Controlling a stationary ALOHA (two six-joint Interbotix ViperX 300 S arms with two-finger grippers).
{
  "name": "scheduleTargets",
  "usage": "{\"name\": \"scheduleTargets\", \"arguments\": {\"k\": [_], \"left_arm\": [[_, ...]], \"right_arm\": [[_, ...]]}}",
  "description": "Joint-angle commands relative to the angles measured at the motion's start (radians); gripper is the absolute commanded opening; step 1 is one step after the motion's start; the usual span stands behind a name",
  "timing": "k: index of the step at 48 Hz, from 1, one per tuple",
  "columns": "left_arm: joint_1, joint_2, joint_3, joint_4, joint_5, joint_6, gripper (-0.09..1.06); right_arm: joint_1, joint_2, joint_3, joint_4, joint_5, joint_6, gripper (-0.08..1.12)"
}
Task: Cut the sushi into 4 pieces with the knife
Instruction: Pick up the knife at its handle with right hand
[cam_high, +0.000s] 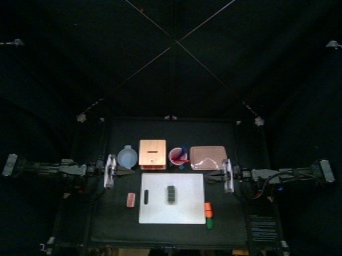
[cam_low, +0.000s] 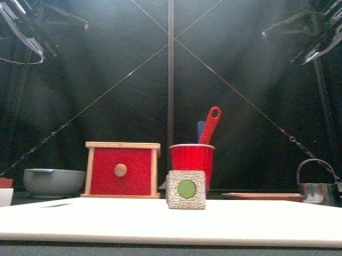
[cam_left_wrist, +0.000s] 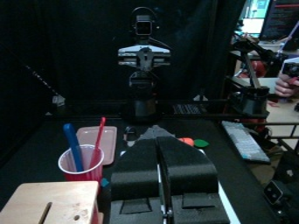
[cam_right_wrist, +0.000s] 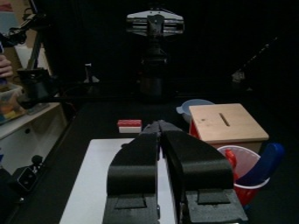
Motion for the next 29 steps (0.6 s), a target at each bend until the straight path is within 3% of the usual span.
{"name": "scheduleTargets", "arguments": {"k": [1, 11, 18, 29], "left_arm": [[0.000, 0.049, -0.012, -0.002, -0.060, 0.002, -0.02], [-0.002, 0.152, -0.025, -0.006, -0.166, -0.002, 0.05], [-0.002, 0.242, -0.049, -0.011, -0.198, -0.002, 0.10], [-0.003, 0.370, -0.098, -0.043, -0.207, 0.000, 0.24]], "right_arm": [[-0.011, 0.031, -0.034, 0.009, -0.006, 0.008, 0.02], [-0.083, 0.141, -0.146, 0.107, 0.014, 0.008, 0.05], [-0.137, 0.258, -0.308, 0.158, 0.172, 0.008, 0.11], [-0.192, 0.443, -0.572, 0.127, 0.598, 0.008, 0.54]]}}
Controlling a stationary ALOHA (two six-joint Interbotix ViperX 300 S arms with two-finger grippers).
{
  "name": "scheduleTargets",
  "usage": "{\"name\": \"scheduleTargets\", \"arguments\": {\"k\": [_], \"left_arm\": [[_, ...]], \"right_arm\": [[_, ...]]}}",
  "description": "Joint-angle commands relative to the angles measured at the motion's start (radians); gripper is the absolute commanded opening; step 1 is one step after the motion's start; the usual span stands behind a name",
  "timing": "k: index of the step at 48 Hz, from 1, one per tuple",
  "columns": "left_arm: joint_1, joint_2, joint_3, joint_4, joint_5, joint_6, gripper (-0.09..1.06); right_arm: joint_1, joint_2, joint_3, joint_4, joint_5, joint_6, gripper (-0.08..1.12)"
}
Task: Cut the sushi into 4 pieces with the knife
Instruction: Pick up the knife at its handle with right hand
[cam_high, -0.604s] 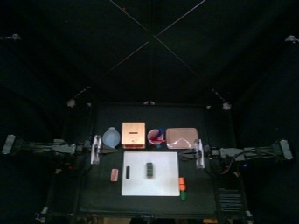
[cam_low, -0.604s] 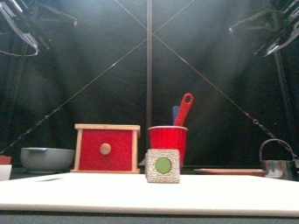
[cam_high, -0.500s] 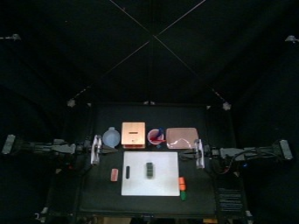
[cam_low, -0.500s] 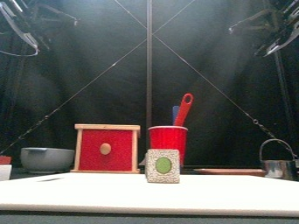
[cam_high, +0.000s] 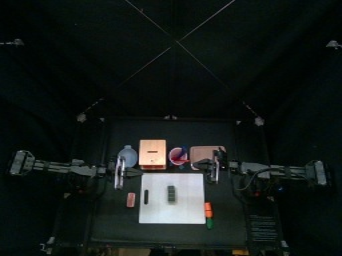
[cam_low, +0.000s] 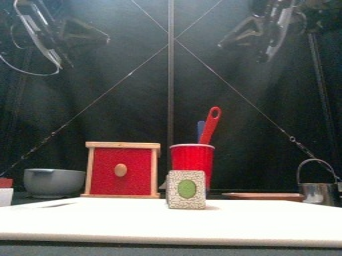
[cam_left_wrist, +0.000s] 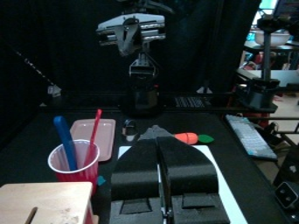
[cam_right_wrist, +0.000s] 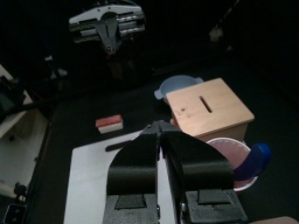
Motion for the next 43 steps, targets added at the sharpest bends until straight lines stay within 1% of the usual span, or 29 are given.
{"name": "scheduleTargets", "arguments": {"k": [1, 3, 4, 7, 11, 12, 25, 36, 43], "left_arm": [[-0.002, 0.048, -0.049, -0.020, -0.011, 0.003, 0.26], [-0.002, 0.060, -0.052, -0.023, -0.011, 0.003, 0.28], [-0.003, 0.066, -0.054, -0.023, -0.011, 0.002, 0.30], [-0.003, 0.077, -0.055, -0.029, -0.011, 0.002, 0.32], [-0.003, 0.083, -0.054, -0.032, -0.011, 0.003, 0.33], [-0.005, 0.083, -0.052, -0.032, -0.012, 0.002, 0.33], [-0.005, 0.083, -0.048, -0.037, -0.012, 0.003, 0.33], [-0.005, 0.083, -0.043, -0.037, -0.012, 0.003, 0.33], [-0.005, 0.083, -0.038, -0.037, -0.012, 0.003, 0.33]], "right_arm": [[-0.023, 0.063, -0.121, -0.018, 0.158, 0.000, 0.59], [-0.031, 0.084, -0.146, -0.028, 0.201, 0.000, 0.69], [-0.037, 0.101, -0.163, -0.035, 0.230, 0.000, 0.76], [-0.051, 0.132, -0.193, -0.049, 0.285, -0.002, 0.90], [-0.063, 0.173, -0.236, -0.069, 0.362, -0.009, 1.05], [-0.066, 0.184, -0.245, -0.075, 0.377, -0.011, 1.06], [-0.060, 0.327, -0.365, -0.150, 0.575, -0.043, 1.04], [-0.058, 0.460, -0.462, -0.169, 0.741, -0.074, 1.03], [-0.061, 0.520, -0.492, -0.212, 0.788, -0.075, 1.03]]}}
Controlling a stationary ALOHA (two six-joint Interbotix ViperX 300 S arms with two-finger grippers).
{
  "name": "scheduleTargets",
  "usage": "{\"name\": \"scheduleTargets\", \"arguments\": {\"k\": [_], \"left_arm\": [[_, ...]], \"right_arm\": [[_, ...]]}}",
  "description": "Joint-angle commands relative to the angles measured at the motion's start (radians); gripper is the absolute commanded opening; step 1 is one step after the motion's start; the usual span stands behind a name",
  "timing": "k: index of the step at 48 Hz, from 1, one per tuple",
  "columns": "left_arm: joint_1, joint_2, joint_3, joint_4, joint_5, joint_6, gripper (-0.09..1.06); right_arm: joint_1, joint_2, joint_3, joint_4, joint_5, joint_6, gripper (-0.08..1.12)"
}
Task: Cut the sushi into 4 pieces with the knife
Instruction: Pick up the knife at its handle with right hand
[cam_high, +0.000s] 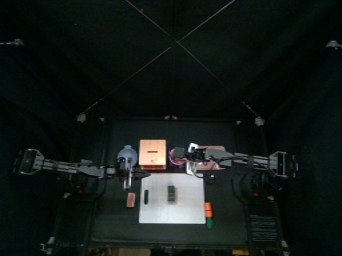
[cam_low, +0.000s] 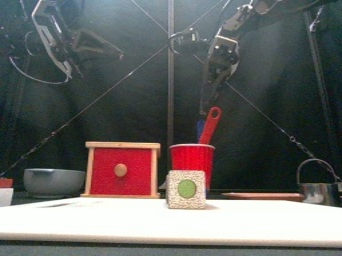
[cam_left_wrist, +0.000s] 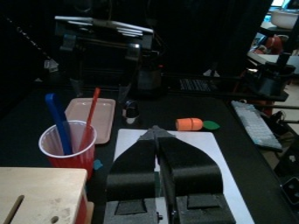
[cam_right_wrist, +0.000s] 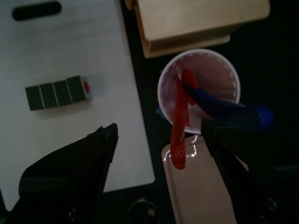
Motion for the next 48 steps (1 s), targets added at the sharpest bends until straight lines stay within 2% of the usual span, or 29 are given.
{"name": "scheduleTargets", "arguments": {"k": [1, 11, 19, 43, 48], "left_arm": [[-0.002, 0.002, -0.012, -0.002, -0.009, 0.002, 0.33], [-0.002, 0.002, -0.002, -0.002, -0.009, 0.000, 0.33], [-0.002, 0.000, 0.003, -0.002, -0.009, 0.002, 0.33], [0.006, -0.014, 0.017, -0.002, -0.009, 0.005, 0.33], [0.005, -0.018, 0.018, -0.002, -0.009, 0.005, 0.34]], "right_arm": [[-0.002, 0.017, -0.048, -0.034, 0.034, -0.003, 1.03], [-0.003, 0.074, -0.091, -0.086, 0.095, -0.008, 1.01], [-0.006, 0.104, -0.106, -0.091, 0.126, -0.012, 0.92], [-0.014, 0.115, -0.161, -0.092, 0.170, -0.012, 0.26], [-0.018, 0.110, -0.199, -0.089, 0.210, -0.012, 0.17]]}}
